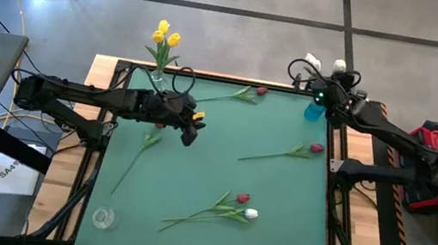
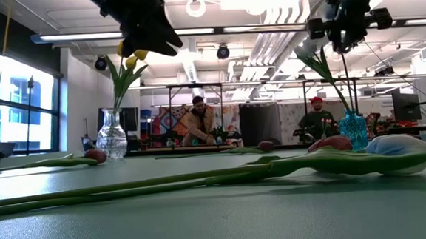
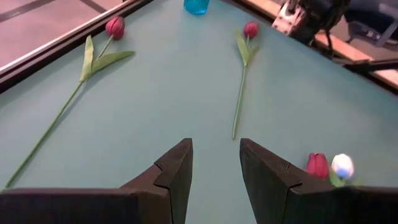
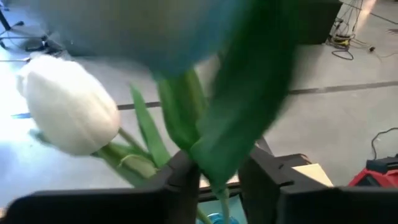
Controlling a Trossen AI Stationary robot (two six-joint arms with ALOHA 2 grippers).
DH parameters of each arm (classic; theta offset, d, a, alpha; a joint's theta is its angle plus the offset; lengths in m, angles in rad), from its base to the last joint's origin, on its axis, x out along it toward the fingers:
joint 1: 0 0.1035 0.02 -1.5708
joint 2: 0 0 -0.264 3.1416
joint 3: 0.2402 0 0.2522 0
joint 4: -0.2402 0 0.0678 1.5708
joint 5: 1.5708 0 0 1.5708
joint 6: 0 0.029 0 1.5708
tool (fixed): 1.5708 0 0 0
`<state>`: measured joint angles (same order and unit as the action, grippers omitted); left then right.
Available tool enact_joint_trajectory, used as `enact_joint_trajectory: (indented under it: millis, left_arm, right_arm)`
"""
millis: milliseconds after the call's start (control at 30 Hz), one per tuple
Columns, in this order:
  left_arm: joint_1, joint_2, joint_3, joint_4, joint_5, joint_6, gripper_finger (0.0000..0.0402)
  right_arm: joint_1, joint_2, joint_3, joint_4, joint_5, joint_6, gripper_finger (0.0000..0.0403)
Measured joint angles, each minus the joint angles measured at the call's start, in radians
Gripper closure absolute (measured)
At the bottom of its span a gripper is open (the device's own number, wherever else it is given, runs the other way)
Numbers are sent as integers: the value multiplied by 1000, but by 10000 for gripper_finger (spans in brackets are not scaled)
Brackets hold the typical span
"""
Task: Sort flowers into vase by color
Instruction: Put the right white flower into the blue vase
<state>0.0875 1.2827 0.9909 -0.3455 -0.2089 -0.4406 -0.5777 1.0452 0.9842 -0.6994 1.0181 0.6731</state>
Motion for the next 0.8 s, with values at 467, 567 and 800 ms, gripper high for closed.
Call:
enact_joint_trajectory:
  millis: [467,567,800]
  left_arm:
    - [46,0,0,-40,19,-29,280]
    - [59,0,0,-40,44,-40,280]
    - [66,0,0,-37,53,-69,280]
  right_arm:
    - [-81,-121,70,-39,-179,-1,201]
    - [-118,-119,124,-94,-265,0,194]
    - [-219,-108,188,-250,-387,-6,192]
